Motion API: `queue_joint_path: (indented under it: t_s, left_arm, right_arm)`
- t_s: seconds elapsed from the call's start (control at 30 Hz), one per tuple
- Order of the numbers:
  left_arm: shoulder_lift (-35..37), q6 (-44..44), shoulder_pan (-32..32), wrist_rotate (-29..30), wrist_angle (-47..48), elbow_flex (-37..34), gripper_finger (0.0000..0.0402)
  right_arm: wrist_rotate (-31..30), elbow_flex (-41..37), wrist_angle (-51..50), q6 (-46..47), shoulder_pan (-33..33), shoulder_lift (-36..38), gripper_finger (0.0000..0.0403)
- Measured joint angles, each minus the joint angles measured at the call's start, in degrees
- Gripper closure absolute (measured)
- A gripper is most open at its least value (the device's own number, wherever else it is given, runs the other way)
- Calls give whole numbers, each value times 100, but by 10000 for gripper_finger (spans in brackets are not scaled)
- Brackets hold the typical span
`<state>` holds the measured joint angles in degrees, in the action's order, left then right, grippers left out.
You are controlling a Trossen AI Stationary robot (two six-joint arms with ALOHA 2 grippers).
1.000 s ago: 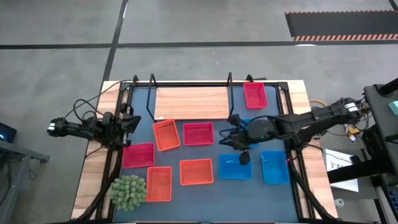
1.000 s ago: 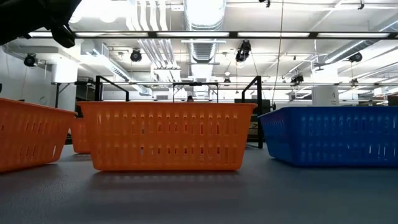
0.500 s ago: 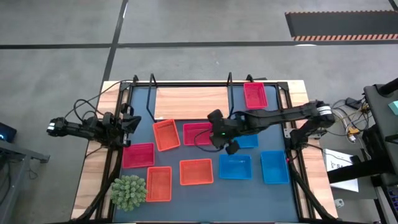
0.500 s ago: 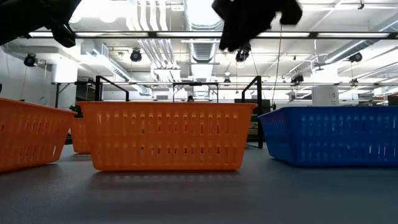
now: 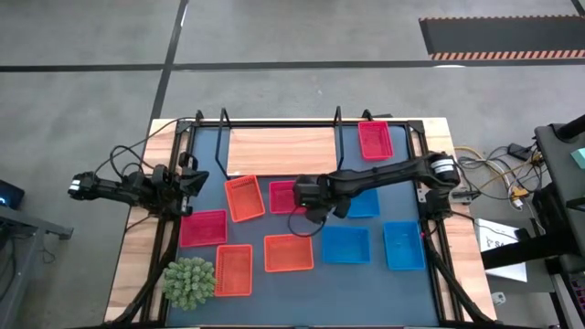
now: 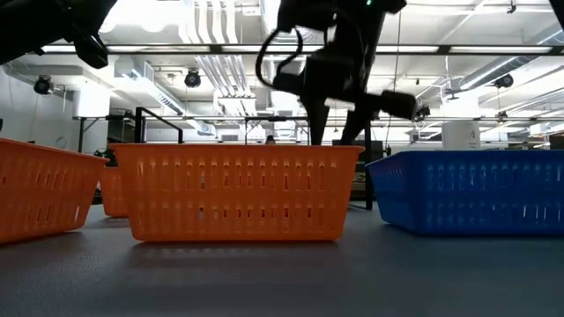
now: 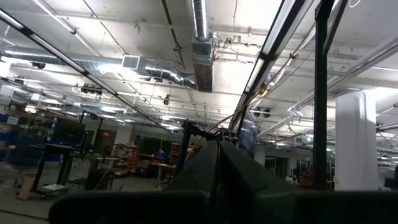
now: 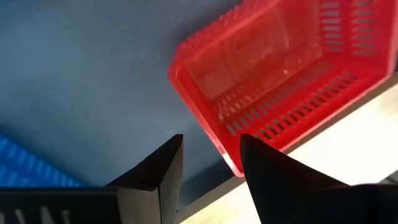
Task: Stack baskets on shelf by color
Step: Put the middle red basket on the shelf
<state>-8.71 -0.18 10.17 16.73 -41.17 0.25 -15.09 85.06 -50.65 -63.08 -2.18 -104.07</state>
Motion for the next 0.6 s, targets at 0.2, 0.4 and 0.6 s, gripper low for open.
queue_joint_path:
  t_s: [0.2,0.4,0.6]
  left_arm:
    - [0,-105,0,-15,4,0,400]
    - [2,-99,0,-15,-44,0,400]
    - [23,-96,-2,-13,-75,0,400]
  right_arm:
    - [17,-2,12,-156,252,-297,252]
    - [305,-2,46,-231,354,-374,265]
    - [407,-2,52,-301,332,-378,295]
